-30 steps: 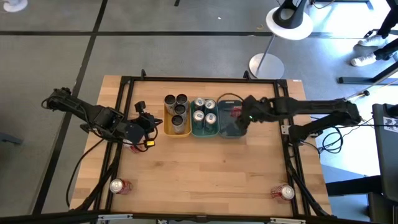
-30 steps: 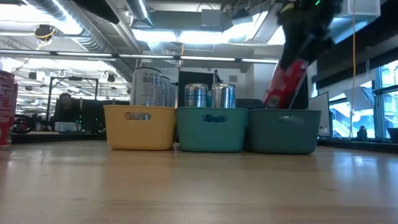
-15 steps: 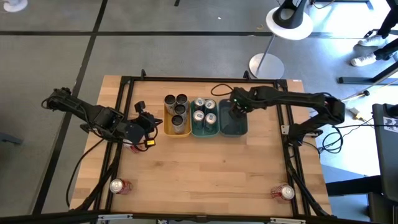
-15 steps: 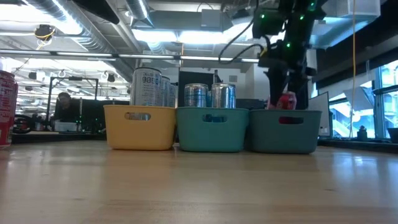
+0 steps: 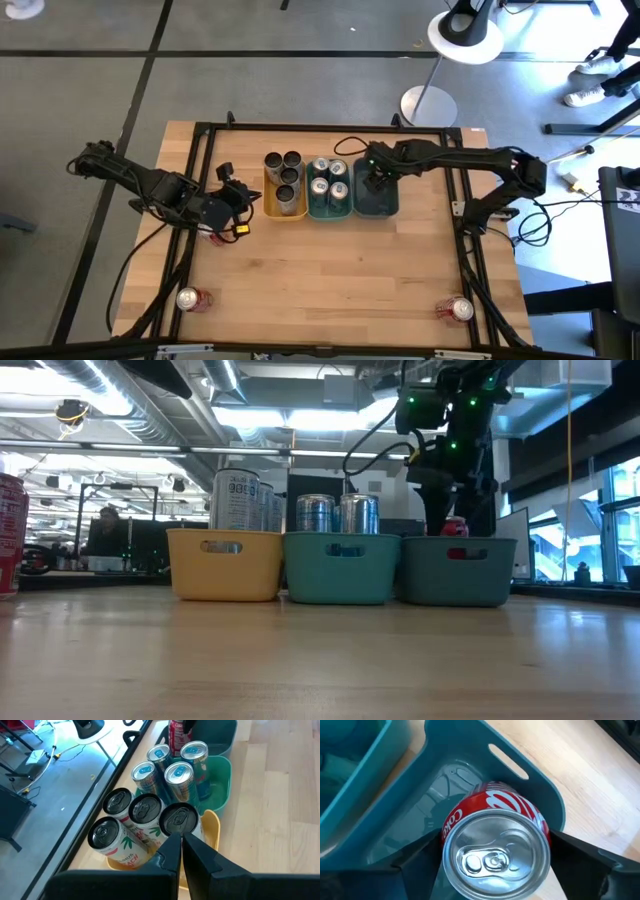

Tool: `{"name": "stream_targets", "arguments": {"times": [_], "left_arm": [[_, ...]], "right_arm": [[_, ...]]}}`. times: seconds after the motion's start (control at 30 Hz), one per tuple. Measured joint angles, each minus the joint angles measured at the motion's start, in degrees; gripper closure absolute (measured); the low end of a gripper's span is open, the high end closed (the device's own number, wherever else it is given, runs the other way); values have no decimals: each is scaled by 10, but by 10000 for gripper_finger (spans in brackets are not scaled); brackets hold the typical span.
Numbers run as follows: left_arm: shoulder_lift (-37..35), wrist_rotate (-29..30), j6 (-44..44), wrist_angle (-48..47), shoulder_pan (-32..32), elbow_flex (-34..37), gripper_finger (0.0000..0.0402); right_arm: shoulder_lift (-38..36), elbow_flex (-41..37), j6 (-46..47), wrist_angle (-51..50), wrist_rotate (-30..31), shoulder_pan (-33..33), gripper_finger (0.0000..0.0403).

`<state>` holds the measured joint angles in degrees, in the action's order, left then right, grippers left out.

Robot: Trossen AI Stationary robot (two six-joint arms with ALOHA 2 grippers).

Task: Sort soda cans
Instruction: Put the top right red-white soda can into the blue bin, then put the top red-white soda can into the blue bin

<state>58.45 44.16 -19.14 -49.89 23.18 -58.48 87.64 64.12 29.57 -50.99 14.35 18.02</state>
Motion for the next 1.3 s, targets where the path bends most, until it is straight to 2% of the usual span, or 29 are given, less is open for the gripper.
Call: {"name": "stream_targets", "arguments": {"times": [0.2,0.47,0.67,0.77,0.9,1.03,1.2,1.3], "left_arm": [[0,0,0,-1,0,0,391],[0,0,0,-2,0,0,391],[0,0,0,-2,0,0,391],[0,-1,-30,-2,0,0,391],[0,-1,-19,-1,-11,0,384],[0,0,-10,1,-21,0,336],[0,-5,-9,0,-26,-7,231],[0,-42,-57,-49,-25,-22,170]], "right_arm": [[2,24,-14,-20,-21,0,36],[2,159,-27,-160,-18,-30,27],[1,252,11,-240,11,-98,27],[1,274,33,-239,16,-148,27],[1,275,50,-217,33,-223,27],[1,245,77,-178,102,-301,26],[1,192,122,-130,171,-371,26],[1,162,148,-98,193,-394,26]]}}
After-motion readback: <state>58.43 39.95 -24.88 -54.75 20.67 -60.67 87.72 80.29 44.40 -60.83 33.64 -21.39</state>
